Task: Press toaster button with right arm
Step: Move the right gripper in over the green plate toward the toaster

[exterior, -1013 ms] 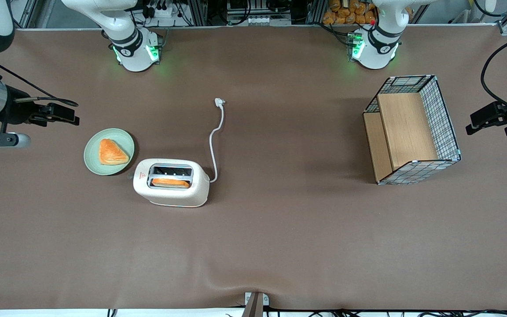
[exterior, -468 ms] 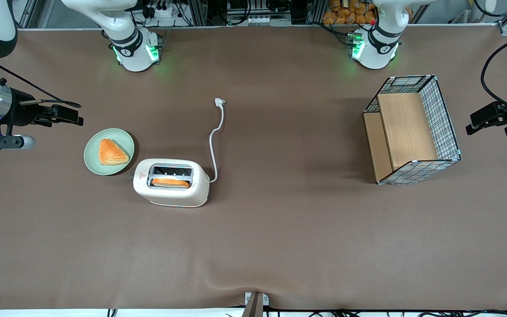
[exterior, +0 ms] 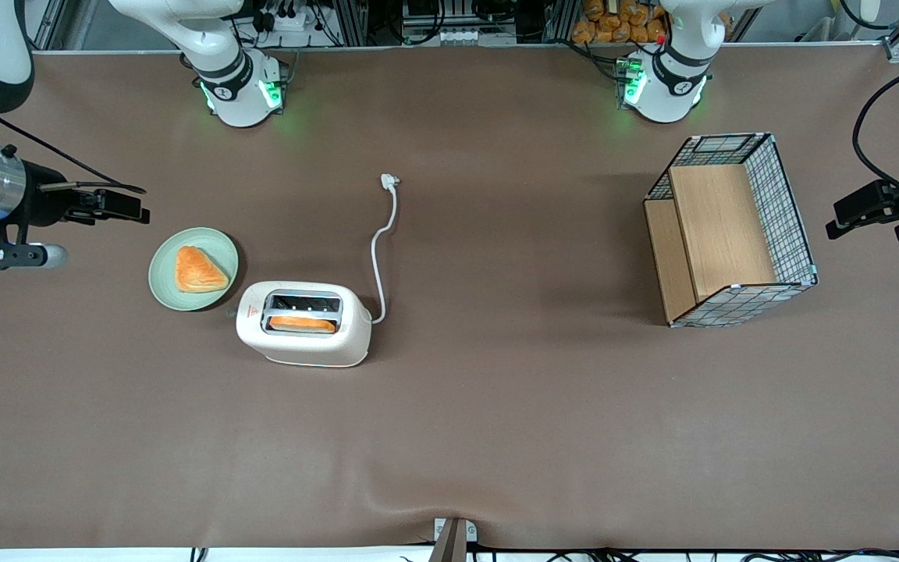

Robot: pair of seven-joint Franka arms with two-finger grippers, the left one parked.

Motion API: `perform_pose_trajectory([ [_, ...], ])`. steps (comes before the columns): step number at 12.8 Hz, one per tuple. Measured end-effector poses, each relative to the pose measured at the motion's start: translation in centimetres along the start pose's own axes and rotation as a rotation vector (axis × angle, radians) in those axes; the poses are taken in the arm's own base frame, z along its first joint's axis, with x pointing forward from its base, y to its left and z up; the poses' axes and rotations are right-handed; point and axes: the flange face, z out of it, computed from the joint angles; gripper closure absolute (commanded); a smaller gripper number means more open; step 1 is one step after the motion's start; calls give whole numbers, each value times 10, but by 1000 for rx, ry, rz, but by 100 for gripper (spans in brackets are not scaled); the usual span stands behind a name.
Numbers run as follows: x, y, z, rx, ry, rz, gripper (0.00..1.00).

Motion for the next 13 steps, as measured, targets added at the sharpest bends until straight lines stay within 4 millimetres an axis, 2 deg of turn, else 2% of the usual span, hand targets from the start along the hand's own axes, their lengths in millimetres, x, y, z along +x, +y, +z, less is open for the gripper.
perform_pose_trajectory([
  [13,11,6,32,16,-27,15,0],
])
